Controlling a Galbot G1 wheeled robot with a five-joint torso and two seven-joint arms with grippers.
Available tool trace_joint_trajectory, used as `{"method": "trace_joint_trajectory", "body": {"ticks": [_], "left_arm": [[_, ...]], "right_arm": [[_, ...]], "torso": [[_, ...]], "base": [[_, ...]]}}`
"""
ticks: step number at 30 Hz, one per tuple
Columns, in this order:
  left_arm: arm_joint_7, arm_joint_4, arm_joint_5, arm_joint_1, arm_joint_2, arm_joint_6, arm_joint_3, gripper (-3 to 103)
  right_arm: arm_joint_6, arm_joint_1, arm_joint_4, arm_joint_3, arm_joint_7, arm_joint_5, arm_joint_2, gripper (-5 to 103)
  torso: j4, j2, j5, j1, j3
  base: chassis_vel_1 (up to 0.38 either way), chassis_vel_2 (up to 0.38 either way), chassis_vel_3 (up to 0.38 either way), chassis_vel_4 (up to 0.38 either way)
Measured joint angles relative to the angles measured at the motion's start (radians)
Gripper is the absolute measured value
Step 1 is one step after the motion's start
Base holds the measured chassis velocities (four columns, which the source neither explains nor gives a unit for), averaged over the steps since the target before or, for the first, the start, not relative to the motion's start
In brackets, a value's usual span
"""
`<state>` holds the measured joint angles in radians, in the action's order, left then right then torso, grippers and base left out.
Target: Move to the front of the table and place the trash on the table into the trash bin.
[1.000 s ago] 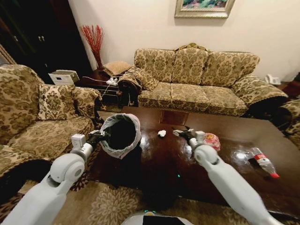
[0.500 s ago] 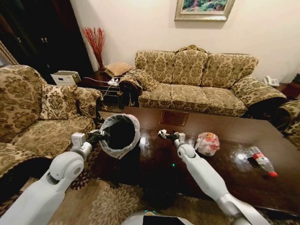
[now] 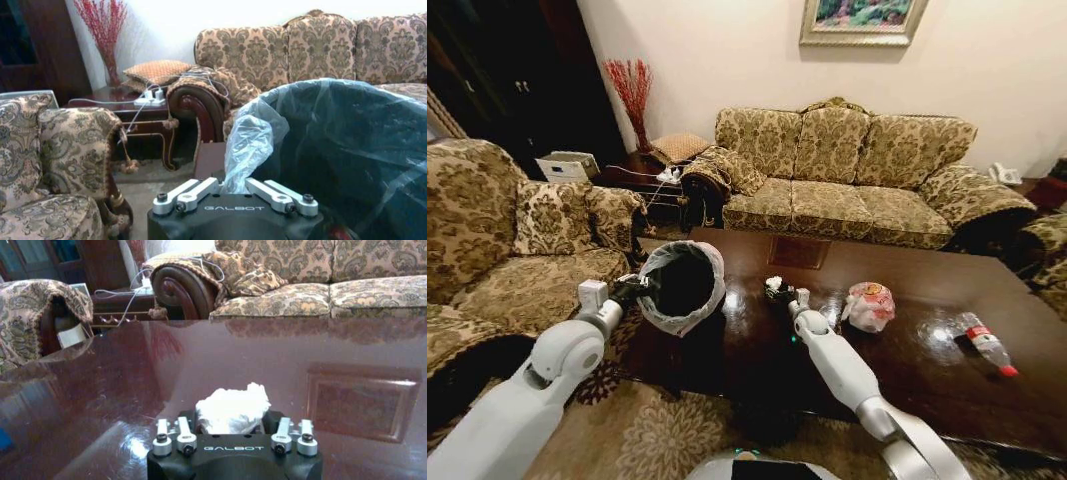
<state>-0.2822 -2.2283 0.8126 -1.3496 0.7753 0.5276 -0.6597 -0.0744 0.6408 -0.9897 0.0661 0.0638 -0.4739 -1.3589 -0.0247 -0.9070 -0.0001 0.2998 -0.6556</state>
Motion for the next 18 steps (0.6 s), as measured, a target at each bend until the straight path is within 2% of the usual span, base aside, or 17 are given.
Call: {"method": "trace_joint_trajectory", "body": {"ticks": [1, 5, 6, 8, 9, 10, 11, 13, 14, 16, 18], "left_arm": [[0.000, 0.000, 0.000, 0.000, 0.000, 0.000, 0.000, 1], [0.004, -0.002, 0.000, -0.004, 0.005, 0.000, -0.002, 1], [0.004, -0.002, 0.000, -0.004, 0.005, 0.000, -0.002, 1], [0.004, -0.002, -0.001, -0.004, 0.005, 0.000, -0.002, 1], [0.004, -0.002, -0.001, -0.004, 0.005, 0.000, -0.002, 1], [0.004, -0.002, -0.001, -0.003, 0.005, 0.000, -0.002, 1], [0.004, -0.002, -0.001, -0.003, 0.005, 0.000, -0.002, 1], [0.004, -0.003, 0.000, 0.000, 0.003, 0.000, -0.002, 1], [0.004, -0.003, 0.000, 0.000, 0.003, 0.000, -0.002, 1], [0.008, -0.002, 0.000, 0.003, 0.000, -0.001, 0.000, 1], [0.020, 0.008, 0.000, 0.010, -0.007, -0.001, 0.007, 1]], "right_arm": [[0.000, 0.000, 0.000, 0.000, 0.000, 0.000, 0.000, 63], [0.004, -0.007, 0.016, 0.001, 0.004, 0.010, -0.003, 41], [0.004, -0.007, 0.016, 0.001, 0.004, 0.010, -0.003, 41], [0.009, -0.011, 0.024, 0.002, 0.004, 0.022, -0.008, 30], [0.009, -0.011, 0.024, 0.002, 0.004, 0.022, -0.008, 30], [0.010, -0.012, 0.024, 0.002, 0.003, 0.025, -0.008, 25], [0.012, -0.012, 0.022, 0.001, 0.001, 0.028, -0.007, 25], [0.020, -0.005, -0.029, -0.008, -0.017, 0.034, 0.008, 14], [0.020, -0.005, -0.029, -0.008, -0.017, 0.034, 0.008, 14], [0.016, 0.013, -0.134, -0.023, -0.039, 0.031, 0.050, 8], [-0.009, 0.032, -0.276, -0.044, -0.064, 0.002, 0.113, 6]], "torso": [[0.0000, 0.000, 0.0000, 0.000, 0.000], [0.0003, 0.000, 0.0000, 0.000, 0.000], [0.0003, 0.000, 0.0000, 0.000, 0.000], [0.0003, 0.000, 0.0000, 0.000, 0.000], [0.0003, 0.000, 0.0000, 0.000, 0.000], [0.0001, 0.000, 0.0001, 0.000, 0.000], [0.0000, 0.000, 0.0000, 0.000, 0.000], [-0.0001, 0.000, 0.0003, 0.000, 0.000], [-0.0001, 0.000, 0.0003, 0.000, 0.000], [-0.0001, 0.000, 0.0003, 0.000, 0.000], [0.0001, 0.000, 0.0001, 0.000, 0.000]], "base": [[0.000, 0.000, 0.000, 0.000], [0.000, 0.000, 0.000, 0.000], [0.000, 0.000, 0.000, 0.000], [0.000, 0.000, 0.000, 0.000], [0.000, 0.000, 0.000, 0.000], [0.000, 0.000, 0.000, 0.000], [0.000, 0.000, 0.000, 0.000], [0.000, 0.000, 0.000, 0.000], [0.000, 0.000, 0.000, 0.000], [0.000, 0.000, 0.000, 0.000], [0.000, 0.000, 0.000, 0.000]]}}
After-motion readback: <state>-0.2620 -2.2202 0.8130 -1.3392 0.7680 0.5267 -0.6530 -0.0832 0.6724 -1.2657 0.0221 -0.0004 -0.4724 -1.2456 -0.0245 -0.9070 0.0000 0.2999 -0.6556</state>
